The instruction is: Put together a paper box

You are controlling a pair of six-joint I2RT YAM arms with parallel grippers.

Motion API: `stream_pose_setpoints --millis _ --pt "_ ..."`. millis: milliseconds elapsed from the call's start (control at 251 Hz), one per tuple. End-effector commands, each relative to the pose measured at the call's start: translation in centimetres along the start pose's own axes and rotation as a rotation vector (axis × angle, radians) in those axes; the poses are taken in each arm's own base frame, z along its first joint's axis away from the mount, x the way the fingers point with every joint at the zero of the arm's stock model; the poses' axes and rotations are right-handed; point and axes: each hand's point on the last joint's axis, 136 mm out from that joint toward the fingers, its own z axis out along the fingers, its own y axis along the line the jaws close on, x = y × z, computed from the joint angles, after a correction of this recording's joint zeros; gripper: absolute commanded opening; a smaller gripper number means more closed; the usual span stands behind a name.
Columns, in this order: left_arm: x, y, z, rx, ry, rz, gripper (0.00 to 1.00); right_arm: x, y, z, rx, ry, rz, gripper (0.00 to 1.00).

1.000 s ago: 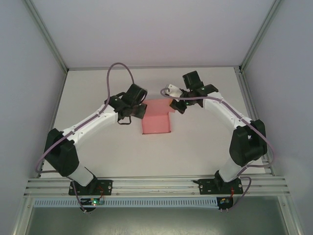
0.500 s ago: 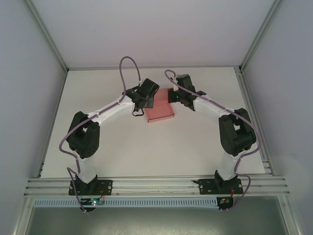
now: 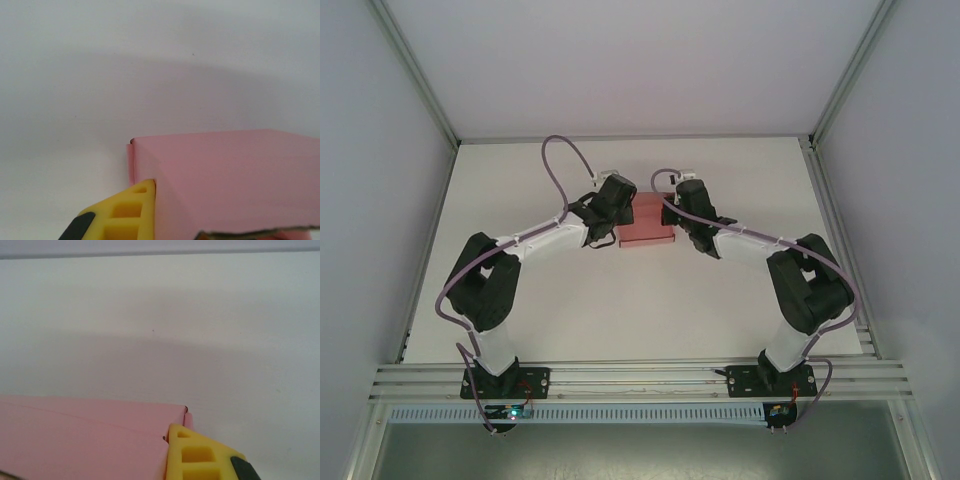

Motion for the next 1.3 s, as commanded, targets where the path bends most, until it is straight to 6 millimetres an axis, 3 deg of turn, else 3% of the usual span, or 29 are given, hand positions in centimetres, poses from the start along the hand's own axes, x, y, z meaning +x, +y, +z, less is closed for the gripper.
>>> stream_pose_setpoints --millis 0,275,575,706,838,978,1054,1117,1297 --pt "1.8 -2.2 0.4 0.128 0.052 -0.069 0.05 -0.9 4.0 -1.4 -0.131 -0.087 0.012 0.0" --pt "3.2 -1.1 0.2 0.101 0.099 -0.022 0.05 0.1 3.4 -1.9 -0.096 -0.144 -0.005 0.0" --pt "8.0 0.8 -0.7 0.152 0.121 0.058 0.09 2.2 3.8 -3.4 -0.051 -0.242 -0.177 0.0" --pt "7.5 1.1 -2.0 0.155 0.101 0.051 0.13 3.7 2.7 -3.8 -0.016 -0.244 -0.188 0.0" --pt "7.4 1.4 -4.1 0.151 0.124 0.071 0.28 5.6 2.2 -4.2 0.014 -0.232 -0.283 0.0" --pt "8.4 1.7 -6.9 0.17 0.201 0.147 0.44 6.2 2.0 -4.4 0.028 -0.242 -0.339 0.0" --pt "8.6 2.8 -8.5 0.13 0.224 0.149 0.69 6.9 2.2 -4.3 0.021 -0.23 -0.369 0.0" --pt "8.5 3.9 -10.0 0.096 0.217 0.116 0.99 7.5 2.4 -4.4 0.015 -0.218 -0.402 0.0" --pt "6.0 4.8 -13.9 0.091 0.137 -0.053 1.0 8.4 2.9 -4.6 0.012 -0.218 -0.475 0.0"
